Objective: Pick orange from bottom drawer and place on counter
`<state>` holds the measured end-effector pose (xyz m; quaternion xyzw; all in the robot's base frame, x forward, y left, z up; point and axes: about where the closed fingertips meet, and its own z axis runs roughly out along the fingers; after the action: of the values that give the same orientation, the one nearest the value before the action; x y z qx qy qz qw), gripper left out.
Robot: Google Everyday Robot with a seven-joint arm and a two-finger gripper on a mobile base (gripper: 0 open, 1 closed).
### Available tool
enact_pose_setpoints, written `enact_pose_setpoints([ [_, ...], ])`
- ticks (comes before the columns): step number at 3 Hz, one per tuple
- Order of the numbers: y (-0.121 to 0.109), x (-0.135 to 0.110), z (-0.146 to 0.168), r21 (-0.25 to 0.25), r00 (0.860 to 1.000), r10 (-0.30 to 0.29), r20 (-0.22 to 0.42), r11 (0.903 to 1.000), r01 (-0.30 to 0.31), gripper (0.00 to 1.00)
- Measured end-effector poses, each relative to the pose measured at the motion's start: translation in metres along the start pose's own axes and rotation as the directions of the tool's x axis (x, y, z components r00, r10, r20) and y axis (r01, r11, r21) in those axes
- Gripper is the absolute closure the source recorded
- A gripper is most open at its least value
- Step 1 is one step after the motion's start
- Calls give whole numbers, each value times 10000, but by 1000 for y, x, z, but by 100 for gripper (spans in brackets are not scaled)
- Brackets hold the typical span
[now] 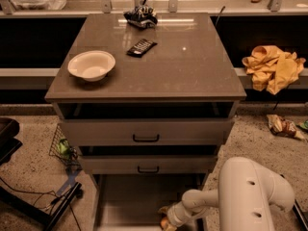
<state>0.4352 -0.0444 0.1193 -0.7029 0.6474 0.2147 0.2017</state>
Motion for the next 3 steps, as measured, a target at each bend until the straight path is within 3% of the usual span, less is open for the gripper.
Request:
enact_pose_setpoints([
  [1,1,-1,1,-28,10000,3,14,10000,-3,59],
  [2,4,-2,3,-70,10000,8,35,10000,-8,91],
  [3,5,-2,4,-90,10000,10,45,10000,-10,100],
])
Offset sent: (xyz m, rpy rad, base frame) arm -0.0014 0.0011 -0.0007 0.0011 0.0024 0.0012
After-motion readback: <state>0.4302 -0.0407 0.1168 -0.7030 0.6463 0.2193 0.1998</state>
